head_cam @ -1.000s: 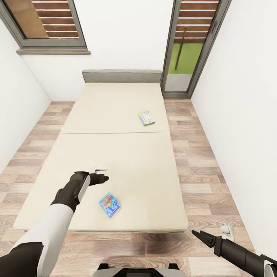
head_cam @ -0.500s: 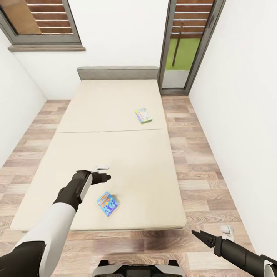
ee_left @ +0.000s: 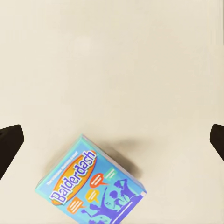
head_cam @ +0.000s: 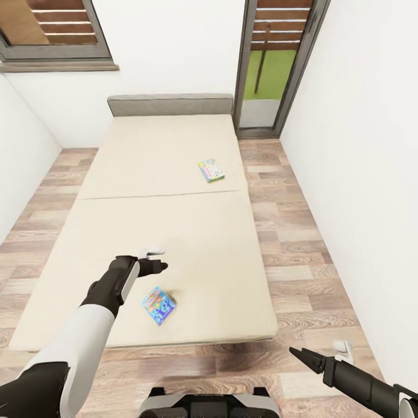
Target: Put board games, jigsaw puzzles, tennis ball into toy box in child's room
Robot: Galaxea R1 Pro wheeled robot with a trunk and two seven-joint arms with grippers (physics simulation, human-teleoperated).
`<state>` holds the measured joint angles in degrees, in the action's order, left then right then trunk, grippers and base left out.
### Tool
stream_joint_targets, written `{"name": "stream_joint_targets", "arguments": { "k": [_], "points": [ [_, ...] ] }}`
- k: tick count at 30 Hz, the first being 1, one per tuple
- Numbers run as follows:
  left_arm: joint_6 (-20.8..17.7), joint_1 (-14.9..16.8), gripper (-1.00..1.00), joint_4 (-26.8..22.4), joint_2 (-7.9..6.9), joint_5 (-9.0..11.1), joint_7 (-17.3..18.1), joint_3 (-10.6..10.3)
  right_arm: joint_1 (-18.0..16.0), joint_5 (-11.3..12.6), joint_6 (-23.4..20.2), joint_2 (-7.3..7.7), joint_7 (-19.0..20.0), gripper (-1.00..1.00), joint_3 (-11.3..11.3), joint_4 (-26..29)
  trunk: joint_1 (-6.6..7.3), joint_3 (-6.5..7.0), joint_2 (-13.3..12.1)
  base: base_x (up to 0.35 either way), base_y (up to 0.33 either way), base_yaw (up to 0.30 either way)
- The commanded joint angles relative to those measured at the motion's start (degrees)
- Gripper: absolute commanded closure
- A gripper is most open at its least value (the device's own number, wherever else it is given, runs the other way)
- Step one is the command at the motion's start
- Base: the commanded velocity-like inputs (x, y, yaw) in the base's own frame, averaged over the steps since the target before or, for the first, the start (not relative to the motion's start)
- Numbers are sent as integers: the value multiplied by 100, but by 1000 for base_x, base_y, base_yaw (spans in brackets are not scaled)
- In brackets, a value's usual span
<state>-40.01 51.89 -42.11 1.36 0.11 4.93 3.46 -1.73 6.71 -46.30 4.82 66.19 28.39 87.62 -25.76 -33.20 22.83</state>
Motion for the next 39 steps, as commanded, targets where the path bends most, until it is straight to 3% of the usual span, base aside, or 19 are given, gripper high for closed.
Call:
{"name": "stream_joint_targets", "arguments": {
  "k": [1, 26, 39],
  "points": [
    [-33, 8, -100, -7, 6, -1, 26, 33, -3, 20, -33, 1, 8, -100, 4, 1, -3, -16, 9, 0, 0, -81],
    [-42, 32, -100, -7, -40, -4, 26, 64, -3, 15, -21, 1, -9, -100, 1, 1, -3, -221, 9, 0, 0, -71],
    [-50, 32, -100, -2, -56, -17, 26, 67, -2, 7, 12, -4, -65, -100, 0, 1, -3, -238, 9, 0, 0, 80]
  ]
}}
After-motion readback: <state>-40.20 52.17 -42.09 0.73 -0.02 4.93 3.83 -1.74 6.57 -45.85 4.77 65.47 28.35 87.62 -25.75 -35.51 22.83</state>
